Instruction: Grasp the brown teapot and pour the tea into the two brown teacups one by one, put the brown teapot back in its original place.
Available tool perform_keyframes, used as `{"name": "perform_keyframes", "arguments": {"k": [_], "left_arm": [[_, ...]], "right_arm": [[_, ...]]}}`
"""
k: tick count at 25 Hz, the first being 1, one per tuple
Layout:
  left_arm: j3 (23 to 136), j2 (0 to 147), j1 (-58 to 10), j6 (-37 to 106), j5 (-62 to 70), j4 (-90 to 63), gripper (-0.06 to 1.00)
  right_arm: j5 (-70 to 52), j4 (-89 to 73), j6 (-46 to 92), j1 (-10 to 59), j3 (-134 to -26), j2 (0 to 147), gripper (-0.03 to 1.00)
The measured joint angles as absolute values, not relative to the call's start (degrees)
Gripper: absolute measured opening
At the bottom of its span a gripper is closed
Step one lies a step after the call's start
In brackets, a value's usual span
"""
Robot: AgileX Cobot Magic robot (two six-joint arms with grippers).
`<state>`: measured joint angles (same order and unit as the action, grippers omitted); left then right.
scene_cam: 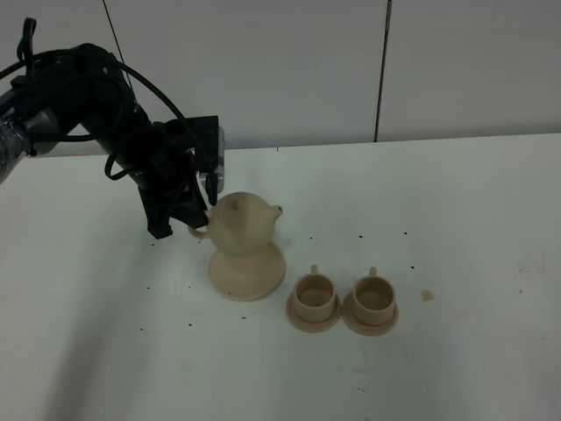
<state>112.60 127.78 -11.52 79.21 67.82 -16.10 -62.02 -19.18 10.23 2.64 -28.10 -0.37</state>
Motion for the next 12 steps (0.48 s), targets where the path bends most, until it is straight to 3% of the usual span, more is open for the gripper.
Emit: {"name": "perform_keyframes", "arguments": {"k": [12], "left_arm": [[114.15, 127.33, -15.59, 75.83, 67.81, -14.20, 0.18]], "right_arm": [[-62.02, -19.18, 10.23, 2.64, -28.10, -0.37, 0.35]]}}
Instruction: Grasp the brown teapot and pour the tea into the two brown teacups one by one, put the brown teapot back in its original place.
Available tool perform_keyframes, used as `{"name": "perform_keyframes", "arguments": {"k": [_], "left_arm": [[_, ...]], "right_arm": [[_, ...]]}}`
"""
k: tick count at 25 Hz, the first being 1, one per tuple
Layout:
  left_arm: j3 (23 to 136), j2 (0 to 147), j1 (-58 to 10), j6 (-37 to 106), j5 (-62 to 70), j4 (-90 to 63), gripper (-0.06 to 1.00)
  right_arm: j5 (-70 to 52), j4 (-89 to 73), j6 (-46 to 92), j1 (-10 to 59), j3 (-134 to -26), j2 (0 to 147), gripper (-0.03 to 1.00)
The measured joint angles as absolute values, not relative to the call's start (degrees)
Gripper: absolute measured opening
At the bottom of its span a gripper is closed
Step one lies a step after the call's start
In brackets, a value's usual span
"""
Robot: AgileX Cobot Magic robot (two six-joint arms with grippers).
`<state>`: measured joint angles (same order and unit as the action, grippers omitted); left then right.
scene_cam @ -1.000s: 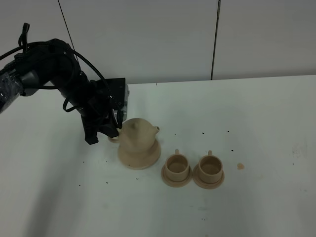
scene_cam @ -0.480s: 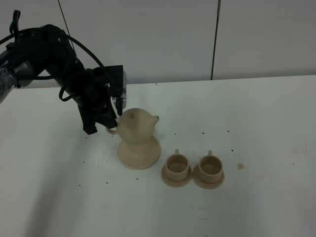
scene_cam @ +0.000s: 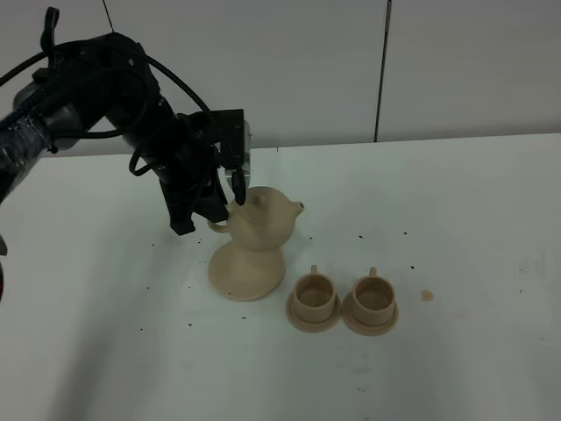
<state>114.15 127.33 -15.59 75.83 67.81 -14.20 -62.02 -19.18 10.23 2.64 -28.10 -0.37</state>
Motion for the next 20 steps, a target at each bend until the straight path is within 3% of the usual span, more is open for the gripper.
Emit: {"name": "perform_keyframes", "arguments": {"k": [20], "left_arm": [[114.15, 127.33, -21.36, 74.62, 62.66, -15.24, 0.18]], "right_arm": [[-62.02, -19.18, 10.23, 2.64, -28.10, -0.37, 0.35]]}}
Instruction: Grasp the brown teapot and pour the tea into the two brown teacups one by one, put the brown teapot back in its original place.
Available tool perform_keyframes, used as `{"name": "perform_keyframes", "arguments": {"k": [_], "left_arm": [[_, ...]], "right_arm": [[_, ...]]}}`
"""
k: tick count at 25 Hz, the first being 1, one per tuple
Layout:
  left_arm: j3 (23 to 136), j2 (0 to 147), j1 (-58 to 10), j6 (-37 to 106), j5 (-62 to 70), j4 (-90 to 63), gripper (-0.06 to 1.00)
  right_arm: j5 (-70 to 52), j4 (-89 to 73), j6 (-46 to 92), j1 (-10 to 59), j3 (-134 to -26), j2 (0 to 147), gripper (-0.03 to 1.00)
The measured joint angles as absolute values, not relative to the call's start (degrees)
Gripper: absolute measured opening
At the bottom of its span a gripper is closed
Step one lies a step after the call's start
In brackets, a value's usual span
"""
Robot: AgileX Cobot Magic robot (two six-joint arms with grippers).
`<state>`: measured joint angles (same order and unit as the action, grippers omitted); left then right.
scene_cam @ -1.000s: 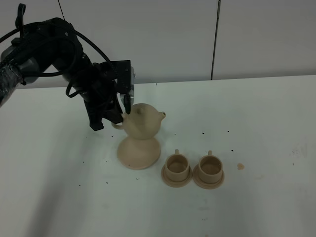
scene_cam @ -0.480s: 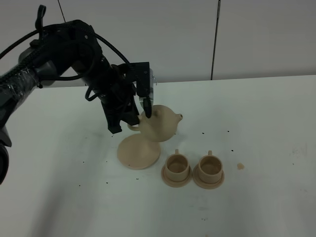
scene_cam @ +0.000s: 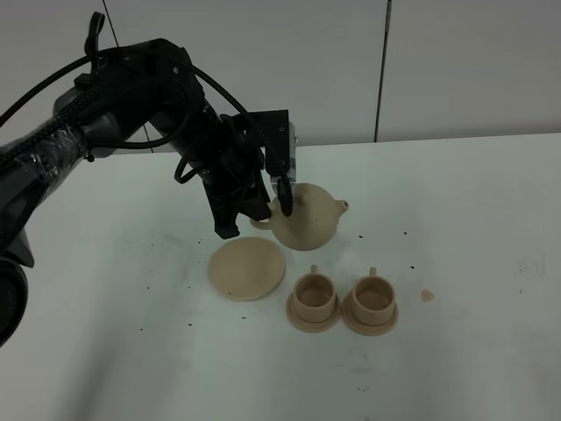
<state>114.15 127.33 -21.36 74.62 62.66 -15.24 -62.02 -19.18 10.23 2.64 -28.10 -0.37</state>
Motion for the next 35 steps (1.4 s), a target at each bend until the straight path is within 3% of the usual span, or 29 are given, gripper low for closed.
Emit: {"name": "perform_keyframes", "arguments": {"k": [13, 35], "left_arm": [[122.86, 128.62, -22.81, 75.94, 65.70, -11.01, 0.18], [126.77, 135.02, -25.85, 79.25, 64.53, -8.92, 0.17]], "right_arm": [[-62.02, -19.18, 10.23, 2.64, -28.10, -0.37, 0.35], [-62.02, -19.18, 10.23, 2.64, -28.10, -0.37, 0.35]]}}
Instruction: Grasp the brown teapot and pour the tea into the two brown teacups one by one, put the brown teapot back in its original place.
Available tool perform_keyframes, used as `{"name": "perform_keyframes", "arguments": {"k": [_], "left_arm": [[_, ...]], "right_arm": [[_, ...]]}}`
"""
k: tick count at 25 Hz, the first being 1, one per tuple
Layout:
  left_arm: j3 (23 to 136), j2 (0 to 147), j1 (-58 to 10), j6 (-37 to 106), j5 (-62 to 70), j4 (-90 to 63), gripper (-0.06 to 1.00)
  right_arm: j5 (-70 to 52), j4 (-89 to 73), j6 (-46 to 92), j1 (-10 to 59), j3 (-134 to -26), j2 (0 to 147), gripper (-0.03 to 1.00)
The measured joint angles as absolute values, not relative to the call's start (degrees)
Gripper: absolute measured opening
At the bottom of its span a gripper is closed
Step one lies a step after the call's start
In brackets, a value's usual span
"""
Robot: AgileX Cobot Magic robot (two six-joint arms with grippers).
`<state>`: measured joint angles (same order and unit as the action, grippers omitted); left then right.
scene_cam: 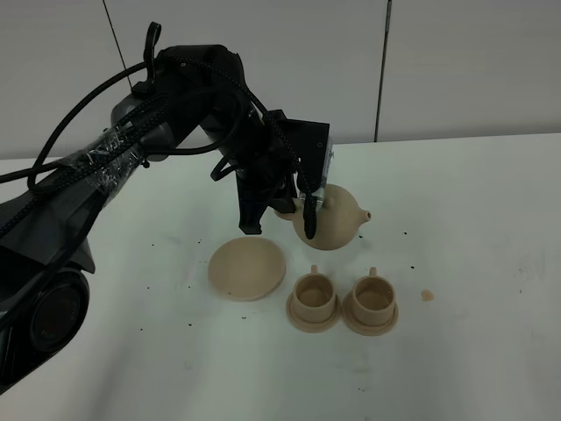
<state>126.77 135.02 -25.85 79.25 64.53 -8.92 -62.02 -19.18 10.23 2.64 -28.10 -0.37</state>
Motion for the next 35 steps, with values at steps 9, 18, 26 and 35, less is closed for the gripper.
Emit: {"name": "perform_keyframes", "arguments": {"k": [9, 18, 26, 35], "left_arm": [[131.52, 135.08, -26.67, 78.56, 67.97, -8.19, 0.17], [131.70, 135.08, -27.15, 77.24, 67.97, -8.22, 0.17], [131.70, 135.08, -27.86, 76.28, 68.03, -8.22, 0.17], [131.70, 135.08, -30.13, 75.67, 68.03, -8.50, 0.17]], "right_arm": [[-62.02, -19.18, 10.23, 2.64, -28.10, -0.37, 0.35], [-62.02, -19.18, 10.23, 2.64, -28.10, -0.37, 0.35], [-62.02, -19.18, 10.23, 2.64, -28.10, -0.37, 0.35], [-62.02, -19.18, 10.23, 2.64, -28.10, -0.37, 0.35]]}}
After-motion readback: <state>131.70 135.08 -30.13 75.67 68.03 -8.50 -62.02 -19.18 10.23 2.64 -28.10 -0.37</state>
